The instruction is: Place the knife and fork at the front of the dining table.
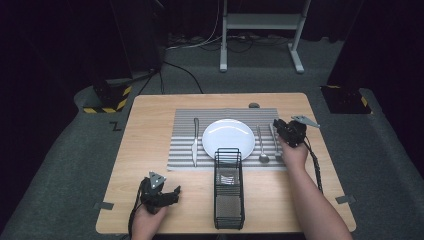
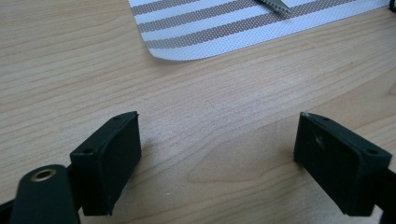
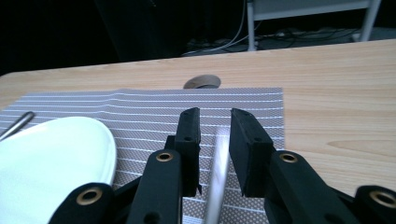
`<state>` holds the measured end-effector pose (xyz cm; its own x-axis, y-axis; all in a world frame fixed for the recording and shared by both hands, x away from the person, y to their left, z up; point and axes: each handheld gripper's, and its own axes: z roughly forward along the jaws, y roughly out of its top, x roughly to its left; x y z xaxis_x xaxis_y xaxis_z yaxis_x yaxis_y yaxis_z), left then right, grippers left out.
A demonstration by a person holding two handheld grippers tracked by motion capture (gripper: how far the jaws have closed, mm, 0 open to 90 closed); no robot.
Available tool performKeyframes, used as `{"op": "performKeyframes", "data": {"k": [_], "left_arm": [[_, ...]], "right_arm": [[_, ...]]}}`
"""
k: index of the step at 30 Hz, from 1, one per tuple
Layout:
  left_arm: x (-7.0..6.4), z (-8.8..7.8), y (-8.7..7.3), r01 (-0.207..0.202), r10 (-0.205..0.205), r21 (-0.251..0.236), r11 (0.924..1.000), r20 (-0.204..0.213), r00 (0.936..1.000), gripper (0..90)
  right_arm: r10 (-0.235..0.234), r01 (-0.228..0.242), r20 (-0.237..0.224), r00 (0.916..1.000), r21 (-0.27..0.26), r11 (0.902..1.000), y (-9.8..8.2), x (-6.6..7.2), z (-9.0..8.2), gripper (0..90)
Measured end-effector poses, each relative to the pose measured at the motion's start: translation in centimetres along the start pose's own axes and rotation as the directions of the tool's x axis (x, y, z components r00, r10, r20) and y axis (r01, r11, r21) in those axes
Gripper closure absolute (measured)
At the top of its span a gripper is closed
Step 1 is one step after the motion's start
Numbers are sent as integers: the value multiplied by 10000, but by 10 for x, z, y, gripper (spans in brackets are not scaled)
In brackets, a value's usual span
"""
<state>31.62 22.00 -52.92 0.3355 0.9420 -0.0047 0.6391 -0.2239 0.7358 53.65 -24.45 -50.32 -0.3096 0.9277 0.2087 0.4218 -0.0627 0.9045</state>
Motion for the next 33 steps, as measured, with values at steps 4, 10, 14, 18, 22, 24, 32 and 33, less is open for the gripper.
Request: {"op": "performKeyframes", "data": {"k": [4,10,14,18,22,24,32,33], "left_arm": [[0,0,0,11,-11,-4,10000,19,10000,148],[0,0,0,9,-9,0,10000,7,10000,148],[0,0,0,12,-12,2,10000,9,10000,148],[0,0,0,-20,20,18,10000,30,10000,145],[0,1,1,-25,25,36,10000,63,10000,142],[0,1,1,-33,33,33,10000,61,10000,141],[0,1,1,-34,33,38,10000,60,10000,139],[0,1,1,-49,48,50,10000,59,10000,139]], "right_arm": [[-51,51,-17,10000,-14,10000,1,1,-3,722],[-202,201,-42,9998,-48,9998,-1,5,-11,687],[-522,522,12,9986,-124,9986,-7,11,-25,628],[-955,956,218,9952,-40,9954,-16,19,-45,565],[-1334,1329,408,9902,156,9910,-26,26,-66,489],[-1462,1449,435,9883,307,9890,-34,30,-80,434],[-1612,1523,443,9859,1592,9754,-74,32,-133,291],[-1608,1505,439,9860,1799,9721,-79,32,-138,275]]}}
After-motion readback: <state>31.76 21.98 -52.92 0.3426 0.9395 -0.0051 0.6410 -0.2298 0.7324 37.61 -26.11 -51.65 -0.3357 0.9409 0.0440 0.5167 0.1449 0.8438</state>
